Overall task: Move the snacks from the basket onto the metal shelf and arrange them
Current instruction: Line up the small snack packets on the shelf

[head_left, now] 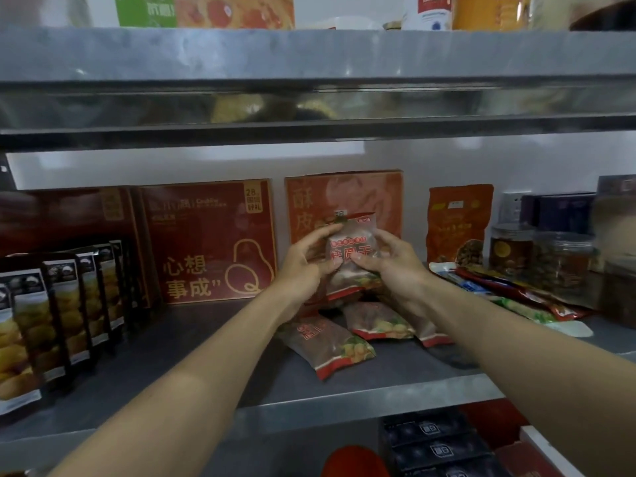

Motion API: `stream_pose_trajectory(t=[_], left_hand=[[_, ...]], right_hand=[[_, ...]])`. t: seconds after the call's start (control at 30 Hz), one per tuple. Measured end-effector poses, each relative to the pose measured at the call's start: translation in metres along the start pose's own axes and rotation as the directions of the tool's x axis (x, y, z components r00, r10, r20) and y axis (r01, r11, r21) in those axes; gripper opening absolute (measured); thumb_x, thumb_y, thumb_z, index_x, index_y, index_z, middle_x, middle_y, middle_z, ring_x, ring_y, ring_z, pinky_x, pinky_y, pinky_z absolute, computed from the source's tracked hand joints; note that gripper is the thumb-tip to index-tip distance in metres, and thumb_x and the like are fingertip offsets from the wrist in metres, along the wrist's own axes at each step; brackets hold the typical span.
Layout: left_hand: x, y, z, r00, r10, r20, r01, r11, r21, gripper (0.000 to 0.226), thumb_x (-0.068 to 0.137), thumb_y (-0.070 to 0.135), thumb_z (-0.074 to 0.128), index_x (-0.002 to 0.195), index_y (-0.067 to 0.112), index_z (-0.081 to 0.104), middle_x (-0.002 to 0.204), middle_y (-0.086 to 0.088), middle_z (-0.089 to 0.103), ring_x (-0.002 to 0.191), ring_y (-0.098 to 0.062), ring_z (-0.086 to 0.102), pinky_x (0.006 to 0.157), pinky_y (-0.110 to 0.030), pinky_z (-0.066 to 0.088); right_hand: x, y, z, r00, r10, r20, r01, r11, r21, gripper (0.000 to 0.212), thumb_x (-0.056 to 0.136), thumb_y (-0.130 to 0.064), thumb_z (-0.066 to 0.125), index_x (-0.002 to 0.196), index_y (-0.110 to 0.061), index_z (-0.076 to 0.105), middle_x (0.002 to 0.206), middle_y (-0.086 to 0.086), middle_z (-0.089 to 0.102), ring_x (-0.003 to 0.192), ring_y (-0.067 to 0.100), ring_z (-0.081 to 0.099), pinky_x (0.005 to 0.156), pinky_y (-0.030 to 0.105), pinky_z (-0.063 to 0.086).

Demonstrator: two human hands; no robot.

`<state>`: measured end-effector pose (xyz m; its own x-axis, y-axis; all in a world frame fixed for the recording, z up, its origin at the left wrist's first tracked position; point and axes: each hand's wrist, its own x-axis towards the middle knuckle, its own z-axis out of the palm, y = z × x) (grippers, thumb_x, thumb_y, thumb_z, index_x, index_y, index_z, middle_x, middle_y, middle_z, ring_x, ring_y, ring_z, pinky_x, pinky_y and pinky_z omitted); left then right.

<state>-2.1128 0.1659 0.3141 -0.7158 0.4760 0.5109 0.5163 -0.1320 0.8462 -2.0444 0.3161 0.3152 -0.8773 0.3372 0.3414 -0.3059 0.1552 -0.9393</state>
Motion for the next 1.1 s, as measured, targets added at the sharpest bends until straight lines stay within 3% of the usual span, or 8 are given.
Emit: stream_pose_trajectory(t=[0.13, 0.27, 0.4, 0.57, 0.73, 0.83, 0.9, 1.1], left_hand=[[0.015, -0.015, -0.008, 0.986, -0.148, -0.072, 0.142, 0.987, -0.077, 0.052, 0.097, 0.004, 0.055, 0.139, 0.032, 0.044, 0.104, 0.006, 0.073, 0.105, -0.015, 0.067, 0.094, -0.034, 0.050], [0.029, -0.039, -0.018, 0.952, -0.260, -0.164, 0.293, 0.927, 0.232, 0.041, 0.092, 0.017, 0.065, 0.131, 0.018, 0.054, 0.119, -0.003, 0.067, 0.114, -0.020, 0.060, 0.106, -0.041, 0.044], [0.033, -0.043, -0.017, 0.897, -0.430, -0.106, 0.433, 0.800, 0.415, 0.039, 0.088, 0.035, 0.070, 0.119, 0.013, 0.062, 0.119, -0.002, 0.063, 0.110, -0.021, 0.058, 0.097, -0.031, 0.046], [0.038, -0.041, -0.013, 0.812, -0.582, -0.032, 0.523, 0.703, 0.483, 0.050, 0.080, 0.030, 0.079, 0.123, 0.016, 0.058, 0.117, 0.000, 0.053, 0.108, -0.019, 0.050, 0.094, -0.027, 0.042], [0.037, -0.048, -0.014, 0.825, -0.560, -0.076, 0.545, 0.753, 0.367, 0.040, 0.079, -0.003, 0.076, 0.107, 0.017, 0.057, 0.112, -0.002, 0.049, 0.104, -0.017, 0.045, 0.079, -0.022, 0.040], [0.032, -0.054, -0.018, 0.868, -0.481, -0.122, 0.494, 0.816, 0.302, 0.039, 0.074, -0.013, 0.074, 0.097, 0.015, 0.060, 0.110, -0.006, 0.058, 0.099, -0.021, 0.057, 0.070, -0.026, 0.051], [0.028, -0.053, -0.022, 0.898, -0.426, -0.112, 0.440, 0.865, 0.239, 0.037, 0.076, -0.020, 0.068, 0.090, 0.013, 0.059, 0.096, -0.012, 0.061, 0.076, -0.022, 0.063, 0.056, -0.028, 0.054], [0.009, -0.031, -0.035, 0.977, -0.132, -0.166, 0.177, 0.939, 0.296, 0.038, 0.077, -0.021, 0.064, 0.097, 0.011, 0.058, 0.081, -0.003, 0.048, 0.064, -0.008, 0.047, 0.046, -0.013, 0.043]], right_hand=[[0.010, 0.000, -0.007, 0.998, -0.008, -0.059, 0.007, 1.000, -0.014, 0.065, 0.089, -0.009, 0.070, 0.146, -0.019, 0.040, 0.128, 0.000, 0.060, 0.109, 0.019, 0.063, 0.097, 0.034, 0.051], [0.014, -0.002, -0.014, 0.996, -0.016, -0.083, 0.012, 0.999, -0.049, 0.069, 0.091, -0.011, 0.067, 0.150, -0.016, 0.032, 0.119, -0.002, 0.056, 0.085, 0.005, 0.060, 0.062, 0.009, 0.049], [0.020, 0.003, -0.020, 0.995, 0.002, -0.098, -0.009, 0.998, -0.065, 0.072, 0.090, -0.013, 0.069, 0.151, -0.019, 0.031, 0.146, 0.008, 0.048, 0.127, 0.022, 0.052, 0.095, 0.026, 0.043], [0.022, 0.007, -0.024, 0.997, 0.013, -0.082, -0.019, 0.998, -0.061, 0.070, 0.091, -0.011, 0.067, 0.151, -0.016, 0.032, 0.140, 0.006, 0.053, 0.112, 0.016, 0.058, 0.090, 0.024, 0.045], [0.025, 0.013, -0.028, 0.995, 0.017, -0.101, -0.019, 1.000, -0.021, 0.070, 0.088, -0.012, 0.071, 0.149, -0.018, 0.037, 0.142, 0.005, 0.053, 0.129, 0.024, 0.052, 0.110, 0.047, 0.041], [0.024, 0.013, -0.027, 0.995, 0.017, -0.097, -0.017, 1.000, -0.004, 0.069, 0.088, -0.011, 0.071, 0.148, -0.017, 0.039, 0.135, 0.002, 0.057, 0.121, 0.022, 0.058, 0.107, 0.045, 0.045], [0.023, 0.012, -0.026, 0.995, 0.020, -0.095, -0.020, 1.000, 0.007, 0.069, 0.088, -0.010, 0.070, 0.148, -0.017, 0.037, 0.135, 0.004, 0.058, 0.115, 0.020, 0.061, 0.102, 0.039, 0.048], [0.017, 0.006, -0.013, 0.995, 0.026, -0.092, -0.020, 0.997, 0.075, 0.070, 0.088, -0.011, 0.070, 0.149, -0.019, 0.036, 0.130, 0.008, 0.062, 0.117, 0.023, 0.061, 0.106, 0.045, 0.046]])
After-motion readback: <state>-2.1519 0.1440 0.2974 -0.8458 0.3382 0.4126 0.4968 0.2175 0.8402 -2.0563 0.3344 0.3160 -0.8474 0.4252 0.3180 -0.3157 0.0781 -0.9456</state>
